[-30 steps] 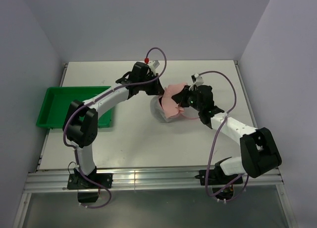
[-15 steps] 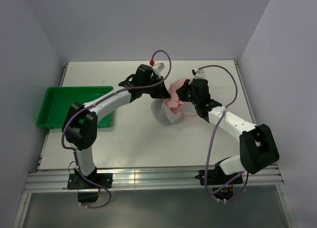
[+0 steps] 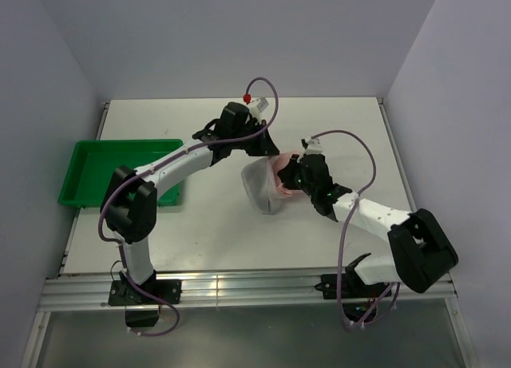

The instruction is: Place the bra in the laundry bag and zip it closed

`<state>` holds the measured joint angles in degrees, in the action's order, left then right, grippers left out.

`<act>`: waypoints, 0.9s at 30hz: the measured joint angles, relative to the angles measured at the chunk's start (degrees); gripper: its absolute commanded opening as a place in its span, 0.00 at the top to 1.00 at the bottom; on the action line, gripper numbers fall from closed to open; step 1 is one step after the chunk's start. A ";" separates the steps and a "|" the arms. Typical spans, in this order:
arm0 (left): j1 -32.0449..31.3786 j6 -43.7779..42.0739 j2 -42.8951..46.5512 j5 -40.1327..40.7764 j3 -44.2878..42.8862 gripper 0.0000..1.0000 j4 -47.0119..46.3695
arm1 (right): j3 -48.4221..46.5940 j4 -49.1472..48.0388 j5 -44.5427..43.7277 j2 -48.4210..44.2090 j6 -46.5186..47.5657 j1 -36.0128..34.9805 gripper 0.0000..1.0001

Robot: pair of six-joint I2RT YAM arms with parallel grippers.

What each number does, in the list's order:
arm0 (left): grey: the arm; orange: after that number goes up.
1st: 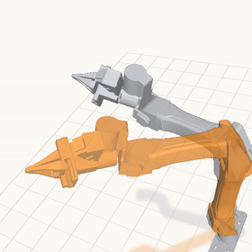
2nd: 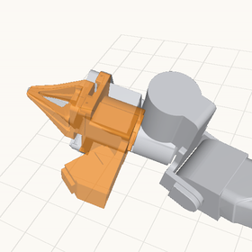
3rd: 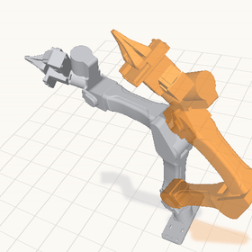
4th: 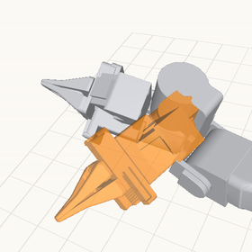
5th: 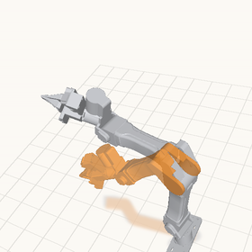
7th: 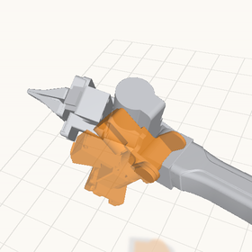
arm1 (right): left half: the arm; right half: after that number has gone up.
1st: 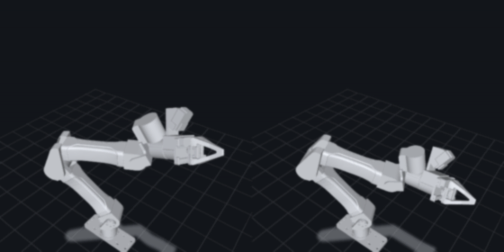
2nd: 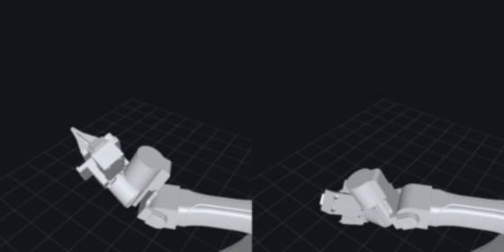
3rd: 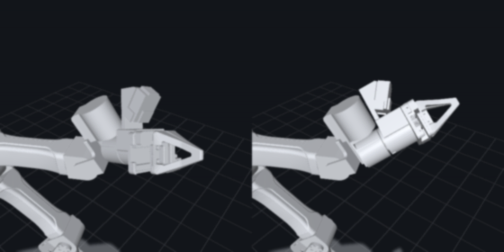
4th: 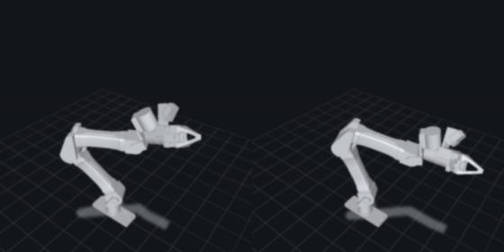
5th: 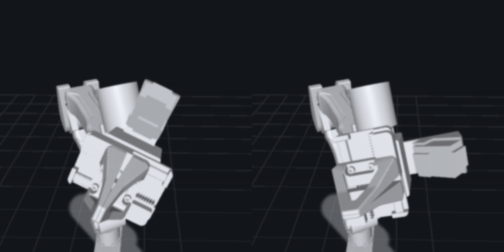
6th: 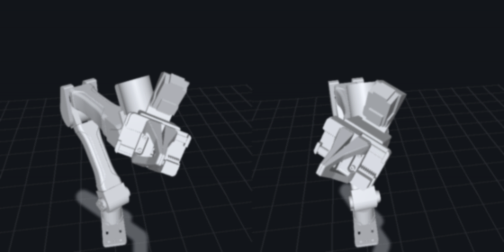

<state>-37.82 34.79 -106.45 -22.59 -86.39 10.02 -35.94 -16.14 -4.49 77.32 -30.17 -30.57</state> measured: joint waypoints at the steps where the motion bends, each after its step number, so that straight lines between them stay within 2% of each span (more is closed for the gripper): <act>1: 0.00 -0.02 0.00 0.35 0.00 1.00 -0.26 | 0.87 0.50 -0.02 -1.49 0.00 -0.04 1.00; 6: 0.02 -0.04 0.94 2.54 1.90 1.00 -2.16 | 1.79 2.05 1.73 -9.73 1.05 -0.15 1.00; 10: 0.00 0.76 2.58 2.23 5.35 1.00 -5.20 | 1.73 2.05 4.81 -11.65 1.73 -0.74 1.00; 20: -0.39 5.55 15.19 0.57 24.85 1.00 -18.60 | 1.40 0.31 6.58 -1.18 -0.90 -5.53 1.00; 27: -0.61 7.15 17.18 -0.26 33.22 1.00 -27.71 | -2.29 4.74 0.11 2.67 -2.16 -9.18 1.00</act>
<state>-38.44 41.93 -89.27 -22.85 -53.17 -17.69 -38.24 -11.40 -4.38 79.99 -32.34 -39.75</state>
